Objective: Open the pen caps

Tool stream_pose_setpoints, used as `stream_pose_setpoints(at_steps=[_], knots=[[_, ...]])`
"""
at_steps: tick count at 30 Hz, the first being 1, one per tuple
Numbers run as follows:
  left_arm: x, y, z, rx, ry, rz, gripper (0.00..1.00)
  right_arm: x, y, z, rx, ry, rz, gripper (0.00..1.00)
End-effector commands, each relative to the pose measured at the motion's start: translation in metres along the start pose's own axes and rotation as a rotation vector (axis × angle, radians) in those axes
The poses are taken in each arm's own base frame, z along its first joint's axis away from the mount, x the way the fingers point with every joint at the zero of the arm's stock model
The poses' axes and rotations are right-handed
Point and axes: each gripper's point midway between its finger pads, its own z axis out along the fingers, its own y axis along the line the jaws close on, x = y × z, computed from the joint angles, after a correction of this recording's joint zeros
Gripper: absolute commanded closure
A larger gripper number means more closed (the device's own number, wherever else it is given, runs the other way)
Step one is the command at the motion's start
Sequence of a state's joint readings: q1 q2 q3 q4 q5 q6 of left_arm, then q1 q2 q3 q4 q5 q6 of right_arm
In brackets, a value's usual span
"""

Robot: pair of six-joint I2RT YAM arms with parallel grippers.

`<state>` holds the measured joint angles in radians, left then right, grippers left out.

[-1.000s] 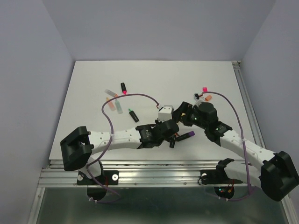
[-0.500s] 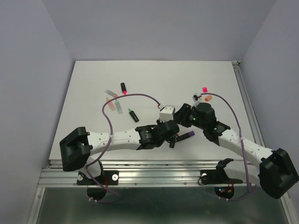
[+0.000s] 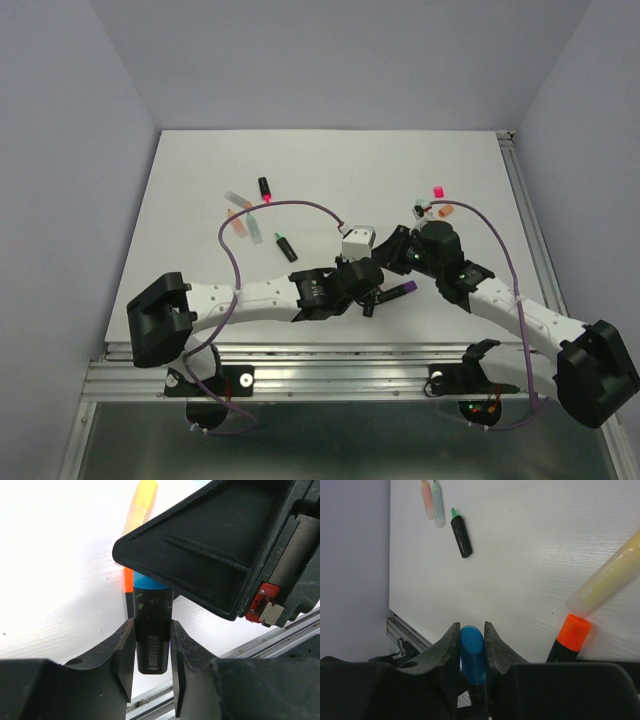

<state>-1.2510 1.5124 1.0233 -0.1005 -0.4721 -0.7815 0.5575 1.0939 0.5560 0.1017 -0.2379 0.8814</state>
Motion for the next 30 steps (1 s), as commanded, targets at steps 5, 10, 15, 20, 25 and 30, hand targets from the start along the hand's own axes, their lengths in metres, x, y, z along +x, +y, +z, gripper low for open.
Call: stream_pose_setpoints(at_steps=[5,10,15,20,25,30], knots=[[-0.043,-0.018,-0.017,0.034,-0.110,-0.006,1.00,-0.007,0.027,-0.006,-0.085,-0.004,-0.026,0.99],[-0.054,-0.026,-0.026,0.050,-0.111,-0.002,0.74,-0.018,0.035,-0.010,-0.090,-0.042,-0.062,0.99],[-0.051,-0.030,-0.037,0.115,-0.091,-0.010,0.20,-0.034,0.055,-0.019,-0.123,-0.080,-0.127,0.99],[-0.061,-0.037,-0.065,0.293,-0.134,-0.069,0.07,-0.026,0.085,-0.038,-0.254,-0.025,-0.180,0.99],[-0.073,-0.047,-0.105,0.529,-0.208,-0.094,0.04,-0.016,0.120,-0.061,-0.435,0.021,-0.201,0.99],[-0.083,-0.042,-0.125,0.624,-0.275,-0.098,0.01,-0.012,0.149,-0.085,-0.578,0.050,-0.200,0.99]])
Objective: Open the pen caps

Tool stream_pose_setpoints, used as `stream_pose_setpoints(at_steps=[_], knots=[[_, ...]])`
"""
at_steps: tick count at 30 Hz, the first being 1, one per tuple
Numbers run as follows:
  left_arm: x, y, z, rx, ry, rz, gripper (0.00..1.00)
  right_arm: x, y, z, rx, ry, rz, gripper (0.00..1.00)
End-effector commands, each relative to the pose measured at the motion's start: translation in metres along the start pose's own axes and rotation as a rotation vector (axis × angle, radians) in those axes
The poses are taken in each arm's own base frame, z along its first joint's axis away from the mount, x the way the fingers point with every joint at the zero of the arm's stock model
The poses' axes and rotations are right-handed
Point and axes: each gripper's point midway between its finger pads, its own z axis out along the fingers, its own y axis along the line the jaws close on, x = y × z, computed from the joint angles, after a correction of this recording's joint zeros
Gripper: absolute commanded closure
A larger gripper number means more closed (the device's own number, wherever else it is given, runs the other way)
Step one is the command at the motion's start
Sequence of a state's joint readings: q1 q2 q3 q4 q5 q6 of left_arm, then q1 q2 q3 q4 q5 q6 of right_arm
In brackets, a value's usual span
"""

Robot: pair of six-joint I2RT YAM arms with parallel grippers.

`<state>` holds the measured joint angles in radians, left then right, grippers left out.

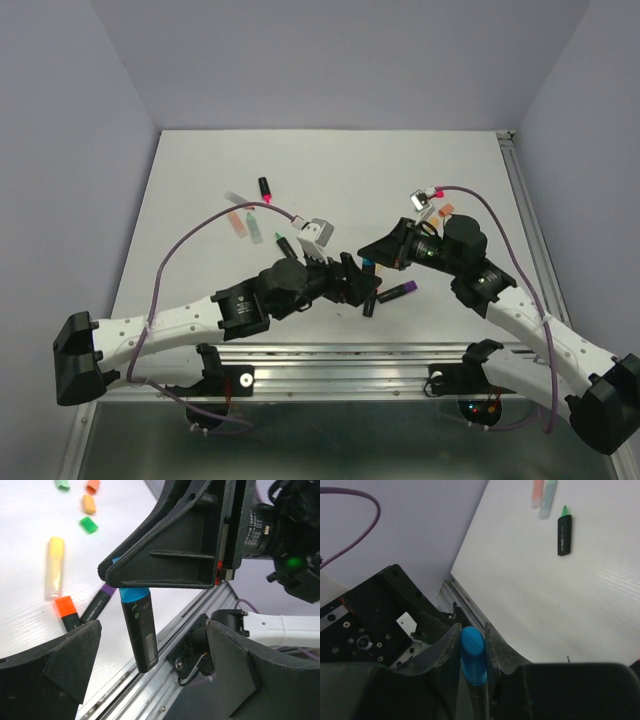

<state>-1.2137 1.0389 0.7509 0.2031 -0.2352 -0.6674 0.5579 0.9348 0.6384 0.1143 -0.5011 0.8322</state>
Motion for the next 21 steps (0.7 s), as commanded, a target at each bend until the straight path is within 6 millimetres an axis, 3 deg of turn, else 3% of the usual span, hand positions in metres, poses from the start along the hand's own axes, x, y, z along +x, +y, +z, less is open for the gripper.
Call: stream_pose_setpoints(at_steps=[1,12,18,21], knots=[[-0.024,-0.036,-0.016,0.216,-0.087,0.005,0.01,-0.016,0.070,-0.015,-0.256,-0.020,-0.077,0.99],[-0.029,-0.063,-0.018,0.350,-0.089,-0.009,0.02,-0.021,0.098,-0.022,-0.397,-0.028,-0.069,0.99],[-0.028,-0.070,-0.015,0.387,-0.081,0.005,0.12,-0.024,0.100,-0.019,-0.427,-0.043,-0.058,0.99],[-0.031,-0.067,-0.017,0.382,-0.096,-0.009,0.25,-0.021,0.097,-0.017,-0.427,-0.028,-0.045,0.99]])
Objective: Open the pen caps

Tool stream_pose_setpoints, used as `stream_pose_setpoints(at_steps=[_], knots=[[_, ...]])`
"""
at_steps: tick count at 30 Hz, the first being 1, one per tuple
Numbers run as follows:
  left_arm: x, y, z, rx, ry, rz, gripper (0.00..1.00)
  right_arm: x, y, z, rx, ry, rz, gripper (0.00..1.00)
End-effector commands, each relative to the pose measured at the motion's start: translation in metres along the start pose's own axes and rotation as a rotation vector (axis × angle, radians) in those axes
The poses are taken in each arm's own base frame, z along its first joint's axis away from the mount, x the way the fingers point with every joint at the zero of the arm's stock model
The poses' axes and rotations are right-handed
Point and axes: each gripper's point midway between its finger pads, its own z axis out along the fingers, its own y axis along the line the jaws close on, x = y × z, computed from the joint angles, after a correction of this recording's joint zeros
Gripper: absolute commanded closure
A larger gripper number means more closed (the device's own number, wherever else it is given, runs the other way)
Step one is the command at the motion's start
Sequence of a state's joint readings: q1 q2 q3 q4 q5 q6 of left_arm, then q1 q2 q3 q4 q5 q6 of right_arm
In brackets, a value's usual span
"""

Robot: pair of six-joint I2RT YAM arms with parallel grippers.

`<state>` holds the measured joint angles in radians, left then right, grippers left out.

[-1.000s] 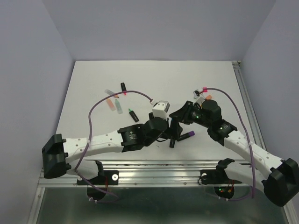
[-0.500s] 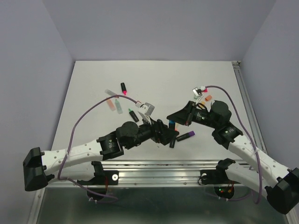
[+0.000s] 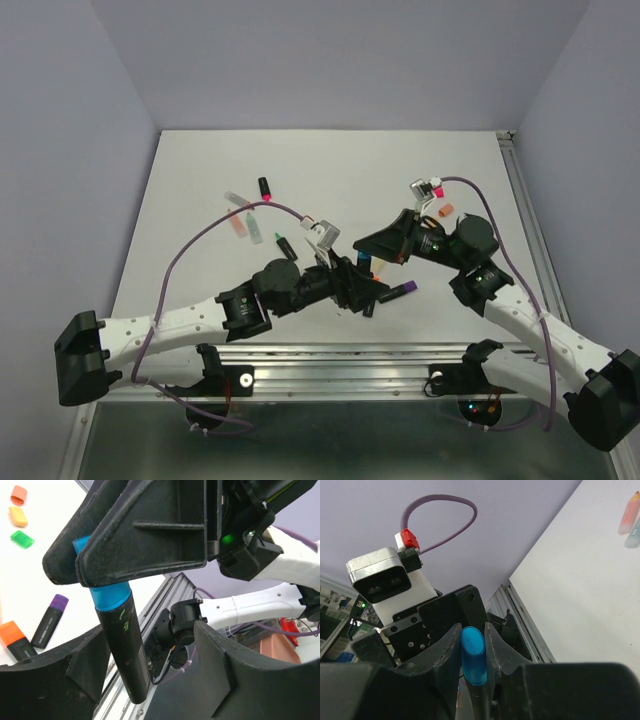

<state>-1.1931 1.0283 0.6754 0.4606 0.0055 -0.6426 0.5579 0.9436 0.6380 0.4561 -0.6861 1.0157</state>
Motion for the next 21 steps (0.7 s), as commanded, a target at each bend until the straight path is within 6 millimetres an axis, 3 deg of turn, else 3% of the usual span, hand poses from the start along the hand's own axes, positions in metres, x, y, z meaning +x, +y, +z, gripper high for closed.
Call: stream_pose_setpoints(at_steps=[1,6,13,17,18,20,21], knots=[[-0.032,-0.024,-0.003,0.093,-0.104,0.013,0.27,-0.005,0.022,0.001,-0.095,-0.009,-0.042,0.99],[-0.038,-0.020,-0.011,0.087,-0.136,0.020,0.34,0.001,0.025,-0.001,-0.126,0.010,-0.050,0.99],[-0.040,-0.020,-0.010,0.092,-0.132,0.019,0.60,0.006,0.024,0.002,-0.144,0.031,-0.042,0.99],[-0.039,-0.017,-0.008,0.088,-0.128,0.020,0.68,0.006,0.022,0.005,-0.143,0.032,-0.034,0.99],[-0.040,-0.017,-0.009,0.087,-0.129,0.019,0.72,0.007,0.021,0.005,-0.141,0.032,-0.036,0.99],[-0.039,-0.017,-0.009,0.086,-0.127,0.017,0.98,0.007,0.018,0.006,-0.134,0.031,-0.036,0.99],[-0.040,-0.016,-0.008,0.082,-0.129,0.010,1.00,0.006,0.018,0.005,-0.129,0.025,-0.048,0.99]])
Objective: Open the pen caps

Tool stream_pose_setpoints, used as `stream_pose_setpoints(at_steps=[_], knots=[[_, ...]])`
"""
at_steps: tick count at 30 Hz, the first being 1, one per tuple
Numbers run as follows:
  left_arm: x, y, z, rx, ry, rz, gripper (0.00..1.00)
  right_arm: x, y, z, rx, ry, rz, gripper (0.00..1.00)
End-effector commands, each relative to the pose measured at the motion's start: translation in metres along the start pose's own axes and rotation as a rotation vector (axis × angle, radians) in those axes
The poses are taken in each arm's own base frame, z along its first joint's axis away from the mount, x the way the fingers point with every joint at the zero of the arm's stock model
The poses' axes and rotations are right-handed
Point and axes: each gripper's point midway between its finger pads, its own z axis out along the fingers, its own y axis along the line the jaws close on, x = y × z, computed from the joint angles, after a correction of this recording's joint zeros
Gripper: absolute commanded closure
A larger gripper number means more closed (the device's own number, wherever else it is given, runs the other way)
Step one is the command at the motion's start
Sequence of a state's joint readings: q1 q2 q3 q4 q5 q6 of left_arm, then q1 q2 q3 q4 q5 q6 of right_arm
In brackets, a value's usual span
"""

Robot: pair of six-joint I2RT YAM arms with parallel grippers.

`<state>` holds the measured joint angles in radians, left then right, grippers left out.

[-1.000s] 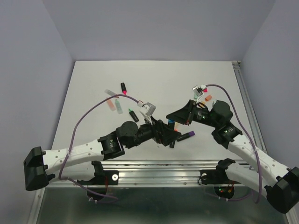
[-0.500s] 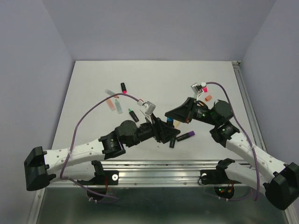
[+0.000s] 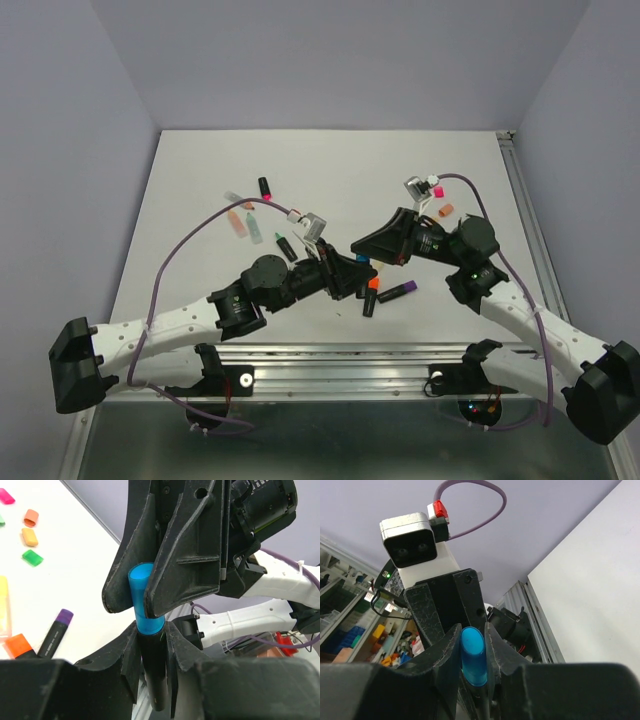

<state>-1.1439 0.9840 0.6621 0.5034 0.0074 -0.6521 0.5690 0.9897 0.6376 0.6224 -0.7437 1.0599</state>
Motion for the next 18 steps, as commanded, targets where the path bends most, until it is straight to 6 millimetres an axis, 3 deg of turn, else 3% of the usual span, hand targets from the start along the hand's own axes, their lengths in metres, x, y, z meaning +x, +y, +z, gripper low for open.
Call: stream_pose_setpoints(at_steps=[1,3,5,9,10,11,12,13,17,18], knots=[[-0.011,-0.015,-0.001,0.064,-0.043,0.013,1.00,0.005,-0.007,0.000,0.008,-0.004,-0.037,0.99],[-0.010,-0.013,-0.001,0.064,-0.047,0.004,1.00,0.002,-0.011,0.001,0.034,-0.019,-0.071,0.99],[-0.007,-0.014,-0.002,0.081,-0.043,-0.005,1.00,-0.011,-0.034,0.001,0.155,-0.088,-0.085,0.99],[0.010,-0.021,-0.007,0.152,0.006,-0.058,1.00,-0.064,-0.070,0.000,0.395,-0.277,-0.211,0.99],[0.020,-0.023,-0.011,0.186,0.032,-0.089,1.00,-0.079,-0.091,-0.003,0.481,-0.318,-0.221,0.99],[0.025,-0.024,-0.013,0.202,0.041,-0.106,1.00,-0.089,-0.099,-0.003,0.509,-0.335,-0.242,0.99],[0.029,-0.024,-0.014,0.208,0.046,-0.126,1.00,-0.108,-0.094,0.001,0.496,-0.369,-0.263,0.99],[0.040,-0.026,-0.018,0.233,0.069,-0.140,1.00,-0.124,-0.116,-0.006,0.544,-0.388,-0.243,0.99],[0.057,-0.024,-0.021,0.221,0.093,-0.178,1.00,-0.184,-0.129,-0.018,0.589,-0.489,-0.282,0.99],[0.063,-0.028,-0.023,0.236,0.112,-0.175,1.00,-0.192,-0.145,-0.022,0.627,-0.491,-0.272,0.99]])
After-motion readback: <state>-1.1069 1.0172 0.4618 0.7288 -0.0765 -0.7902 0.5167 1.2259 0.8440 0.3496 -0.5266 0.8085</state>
